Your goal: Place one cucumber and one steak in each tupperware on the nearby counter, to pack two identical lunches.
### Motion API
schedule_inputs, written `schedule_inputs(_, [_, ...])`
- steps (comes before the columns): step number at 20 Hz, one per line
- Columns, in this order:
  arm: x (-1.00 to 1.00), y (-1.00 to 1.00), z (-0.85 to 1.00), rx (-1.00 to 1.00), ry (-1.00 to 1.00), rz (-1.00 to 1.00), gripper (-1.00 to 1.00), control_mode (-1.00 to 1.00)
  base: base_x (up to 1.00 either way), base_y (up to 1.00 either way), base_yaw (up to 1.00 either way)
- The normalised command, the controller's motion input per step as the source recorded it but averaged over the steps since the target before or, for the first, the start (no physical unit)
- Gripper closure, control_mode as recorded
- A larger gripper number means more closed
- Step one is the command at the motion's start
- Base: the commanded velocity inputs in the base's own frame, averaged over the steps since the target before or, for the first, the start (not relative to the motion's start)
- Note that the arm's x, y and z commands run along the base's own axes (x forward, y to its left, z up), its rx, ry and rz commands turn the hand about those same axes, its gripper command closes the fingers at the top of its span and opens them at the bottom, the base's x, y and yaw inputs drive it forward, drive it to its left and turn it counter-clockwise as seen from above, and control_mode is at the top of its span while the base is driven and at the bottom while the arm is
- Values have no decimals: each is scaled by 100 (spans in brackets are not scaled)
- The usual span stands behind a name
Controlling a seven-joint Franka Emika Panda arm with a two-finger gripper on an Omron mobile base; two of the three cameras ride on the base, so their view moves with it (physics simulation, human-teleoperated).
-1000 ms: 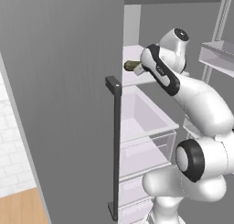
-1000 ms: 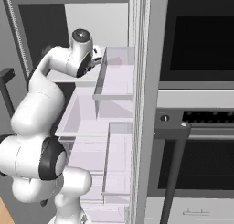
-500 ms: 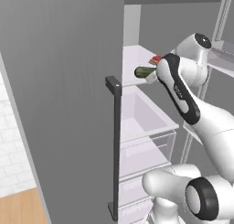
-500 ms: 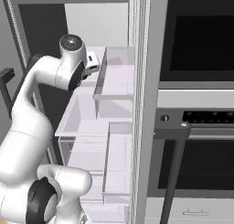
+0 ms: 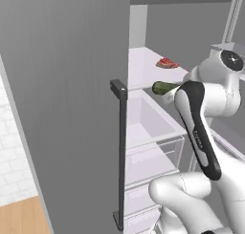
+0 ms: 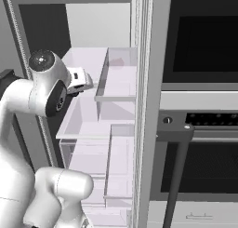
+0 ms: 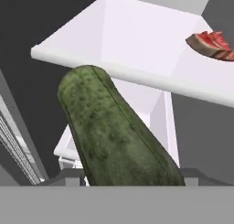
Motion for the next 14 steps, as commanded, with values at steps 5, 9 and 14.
schedule_inputs(5, [-100, -22, 0, 0, 0, -21, 100, -100, 0, 0, 0])
schedule_inputs(9, [-100, -16, 0, 0, 0, -19, 100, -100, 0, 0, 0])
schedule_inputs(14, [-80, -15, -7, 0, 0, -16, 100, 100, -20, -4, -4])
